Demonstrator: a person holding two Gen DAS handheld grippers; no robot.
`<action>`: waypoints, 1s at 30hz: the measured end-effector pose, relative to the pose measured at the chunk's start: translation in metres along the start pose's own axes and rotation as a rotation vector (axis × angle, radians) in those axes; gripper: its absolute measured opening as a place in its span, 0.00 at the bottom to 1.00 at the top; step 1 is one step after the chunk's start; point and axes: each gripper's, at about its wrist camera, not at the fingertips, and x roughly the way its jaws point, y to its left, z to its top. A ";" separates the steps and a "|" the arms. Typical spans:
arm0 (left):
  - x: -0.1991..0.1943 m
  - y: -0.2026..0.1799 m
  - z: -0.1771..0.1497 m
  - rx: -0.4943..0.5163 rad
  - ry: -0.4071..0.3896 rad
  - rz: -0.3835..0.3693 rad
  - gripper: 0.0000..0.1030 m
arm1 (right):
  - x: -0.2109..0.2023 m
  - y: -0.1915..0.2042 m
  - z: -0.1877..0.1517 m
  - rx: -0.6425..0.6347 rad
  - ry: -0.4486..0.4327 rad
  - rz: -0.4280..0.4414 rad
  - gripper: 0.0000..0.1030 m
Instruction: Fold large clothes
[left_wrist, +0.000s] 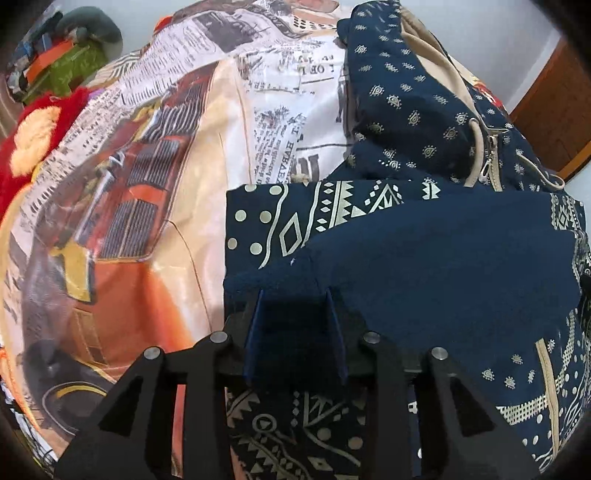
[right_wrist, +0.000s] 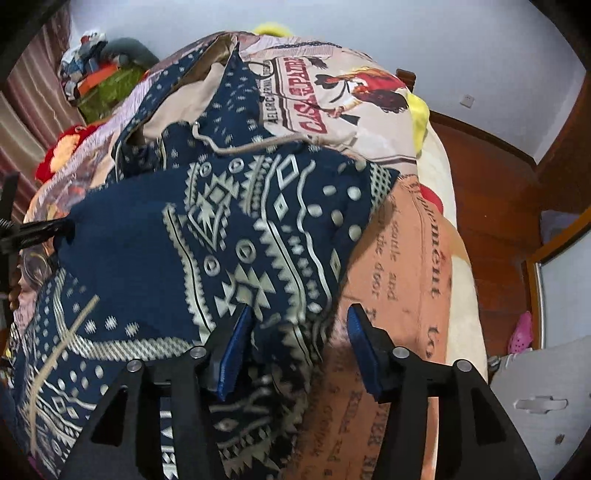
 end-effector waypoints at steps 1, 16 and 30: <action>-0.003 -0.001 0.000 0.010 -0.005 0.004 0.32 | -0.004 0.000 0.000 -0.004 -0.002 -0.002 0.50; -0.070 -0.046 0.086 0.152 -0.179 0.007 0.33 | -0.046 0.031 0.127 -0.017 -0.228 0.040 0.51; 0.018 -0.079 0.182 0.207 -0.127 -0.040 0.33 | 0.065 0.055 0.258 0.028 -0.191 0.183 0.74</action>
